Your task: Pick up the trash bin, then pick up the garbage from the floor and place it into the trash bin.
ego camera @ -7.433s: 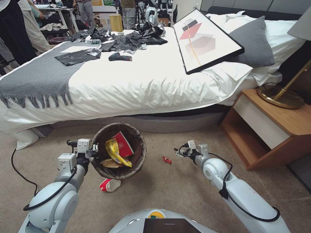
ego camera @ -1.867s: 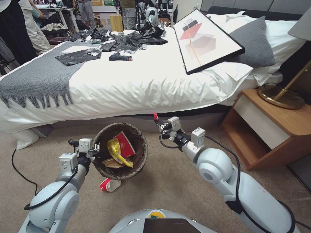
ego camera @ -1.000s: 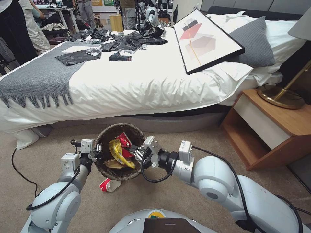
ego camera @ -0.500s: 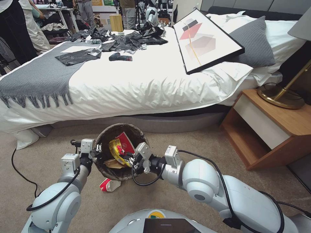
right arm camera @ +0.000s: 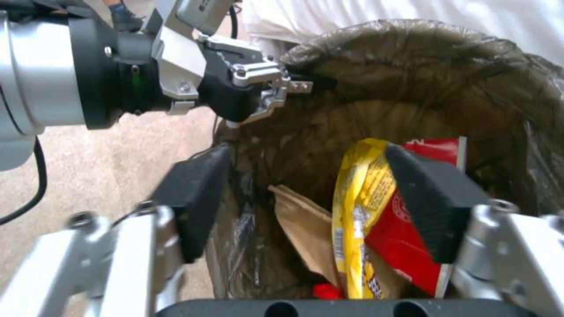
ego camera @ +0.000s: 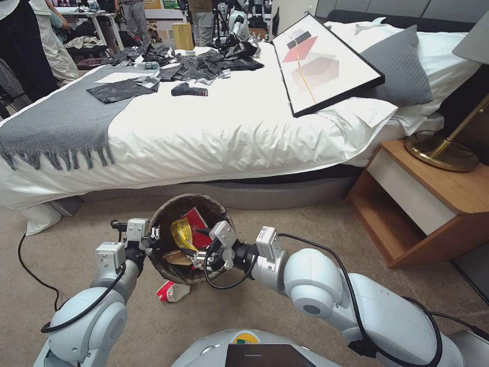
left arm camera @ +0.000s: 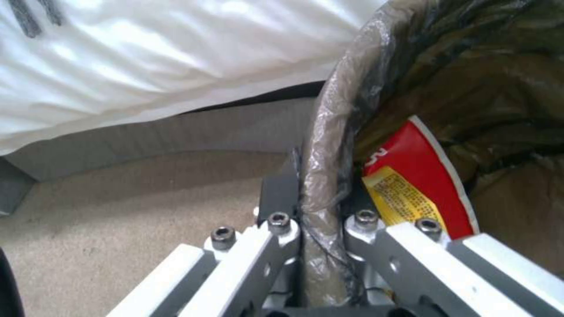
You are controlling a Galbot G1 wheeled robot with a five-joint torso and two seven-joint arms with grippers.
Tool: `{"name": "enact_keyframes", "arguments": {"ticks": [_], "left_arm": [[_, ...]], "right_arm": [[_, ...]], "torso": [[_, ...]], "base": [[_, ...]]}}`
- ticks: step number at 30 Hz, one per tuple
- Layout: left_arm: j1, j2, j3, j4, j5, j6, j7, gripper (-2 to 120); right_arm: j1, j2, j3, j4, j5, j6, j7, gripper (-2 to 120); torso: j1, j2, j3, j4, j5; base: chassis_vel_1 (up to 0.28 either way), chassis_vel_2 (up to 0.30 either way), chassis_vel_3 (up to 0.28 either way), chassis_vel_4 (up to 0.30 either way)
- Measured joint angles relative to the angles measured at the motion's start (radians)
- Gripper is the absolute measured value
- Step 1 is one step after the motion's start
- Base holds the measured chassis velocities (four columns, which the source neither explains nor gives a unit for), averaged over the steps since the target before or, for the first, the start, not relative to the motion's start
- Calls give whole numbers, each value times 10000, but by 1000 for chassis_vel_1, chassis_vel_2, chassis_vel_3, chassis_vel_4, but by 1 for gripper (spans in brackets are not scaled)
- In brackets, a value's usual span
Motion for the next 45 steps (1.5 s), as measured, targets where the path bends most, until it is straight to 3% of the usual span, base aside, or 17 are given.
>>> {"name": "enact_keyframes", "arguments": {"ticks": [7, 25, 30, 39, 45], "left_arm": [[2, -23, 14, 5, 4, 1, 2, 3], [13, -97, -22, -3, 21, 5, 8, 3], [1, -99, -89, -3, 6, 5, 9, 3], [-14, 2, -247, 20, -146, 4, 11, 3], [-7, 34, -256, 34, -177, 5, 16, 3]], "right_arm": [[-16, -2, 248, 140, 7, 44, 44, 97], [-1407, -479, 2083, 1017, -365, 1317, 436, 100], [-2753, -376, 3303, 991, -1612, 2428, 584, 100], [-6031, 564, 6038, 348, -3845, 4739, 525, 100], [-7067, 1172, 7185, -127, -5402, 5783, 232, 100]], "torso": [[0, 0, 0, 0, 1], [0, 0, 0, 0, 1], [0, 0, 0, 0, 2], [0, 0, -1, -2, 2], [0, 0, -1, 2, 2]], "base": [[0, 0, 0, 0], [0, 0, 0, 0], [0, 0, 0, 0], [0, 0, 0, 0], [0, 0, 0, 0]]}}
